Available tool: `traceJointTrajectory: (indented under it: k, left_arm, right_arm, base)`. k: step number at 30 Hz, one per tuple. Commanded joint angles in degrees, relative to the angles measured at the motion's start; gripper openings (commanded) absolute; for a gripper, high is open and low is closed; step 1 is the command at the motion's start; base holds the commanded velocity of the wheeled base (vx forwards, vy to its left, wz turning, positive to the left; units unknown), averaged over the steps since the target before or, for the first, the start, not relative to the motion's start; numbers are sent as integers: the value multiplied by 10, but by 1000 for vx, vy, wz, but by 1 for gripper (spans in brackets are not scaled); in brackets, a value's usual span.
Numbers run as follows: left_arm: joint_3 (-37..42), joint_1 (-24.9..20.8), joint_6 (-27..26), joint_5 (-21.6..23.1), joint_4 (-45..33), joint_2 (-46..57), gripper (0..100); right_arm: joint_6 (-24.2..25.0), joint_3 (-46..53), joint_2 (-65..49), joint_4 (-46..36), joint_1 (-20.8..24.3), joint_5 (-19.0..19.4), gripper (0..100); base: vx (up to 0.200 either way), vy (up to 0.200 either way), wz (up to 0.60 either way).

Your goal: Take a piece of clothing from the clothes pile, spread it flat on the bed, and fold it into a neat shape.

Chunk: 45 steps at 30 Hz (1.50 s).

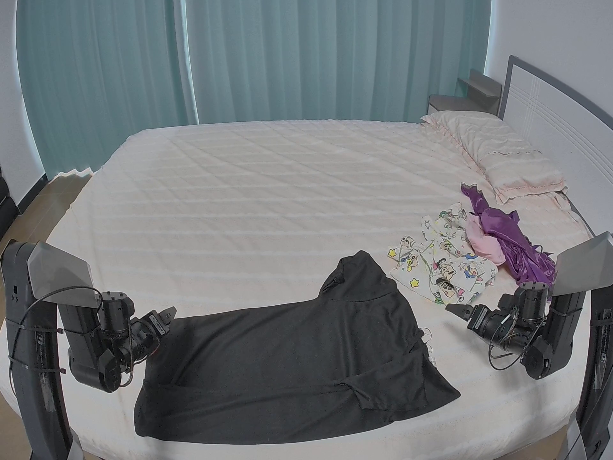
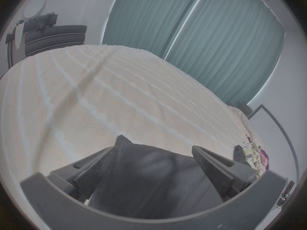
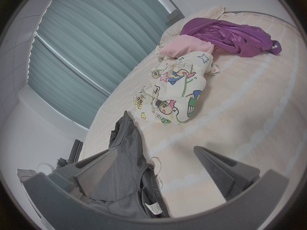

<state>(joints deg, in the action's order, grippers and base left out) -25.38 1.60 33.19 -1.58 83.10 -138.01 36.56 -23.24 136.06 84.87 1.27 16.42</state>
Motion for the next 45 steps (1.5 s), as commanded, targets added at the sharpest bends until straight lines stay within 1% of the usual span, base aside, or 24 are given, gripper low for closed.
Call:
traceJointTrajectory:
  k: [1, 2, 5, 9, 10, 13, 14, 18, 19, 22, 31, 36, 37, 42, 45]
  left_arm:
    - [-32, 19, -9, -1, -14, -16, 100]
    - [-42, 28, -13, -3, -15, -21, 100]
    - [-43, 35, -13, 2, -15, -24, 100]
    - [-45, 36, -16, 6, -16, -33, 100]
    - [-45, 36, -16, 14, -16, -34, 100]
    - [-43, 36, -16, 61, -17, -34, 100]
    - [-44, 37, -19, 66, -18, -35, 100]
    - [-46, 37, -32, 66, -29, -36, 100]
    - [-48, 37, -47, 65, -35, -38, 100]
    - [-49, 37, -59, 63, -32, -44, 100]
    - [-61, 35, -63, 58, -32, -51, 100]
    - [-72, 35, -62, 66, -34, -60, 100]
    - [-75, 35, -60, 66, -34, -63, 0]
    - [-76, 37, -58, 64, -31, -65, 0]
    - [-76, 45, -46, 57, -29, -62, 0]
  right_arm:
    - [0, 0, 2, 0, 1, 0, 100]
    - [0, -1, 2, -1, 1, 0, 100]
    - [0, -1, 3, -1, 1, 0, 100]
    - [-1, -2, 10, 0, 1, 0, 100]
    - [-1, -2, 10, 0, 1, 0, 100]
    - [-1, -1, 9, 0, 2, 0, 100]
    - [-1, -1, 9, 0, 6, 0, 100]
    - [-1, -1, 11, 0, 9, 0, 100]
    - [-1, -1, 11, 0, 13, 0, 100]
    - [0, 0, 11, 0, 17, 0, 100]
    - [-1, -1, 13, 0, 17, 0, 100]
    - [-3, -3, 12, 0, 18, -1, 100]
    - [-5, -4, 9, 0, 21, -2, 100]
    - [-5, -9, 2, -2, 30, -2, 100]
    - [-6, -53, 0, -15, 58, -2, 100]
  base:
    - [0, 0, 0]
    - [0, 0, 0]
    - [0, 0, 0]
    - [0, 0, 0]
    - [0, 0, 0]
    - [0, 0, 0]
    - [0, 0, 0]
    - [0, 0, 0]
    - [0, 0, 0]
    - [0, 0, 0]
    - [0, 0, 0]
    - [0, 0, 0]
    - [0, 0, 0]
    - [0, 0, 0]
    - [0, 0, 0]
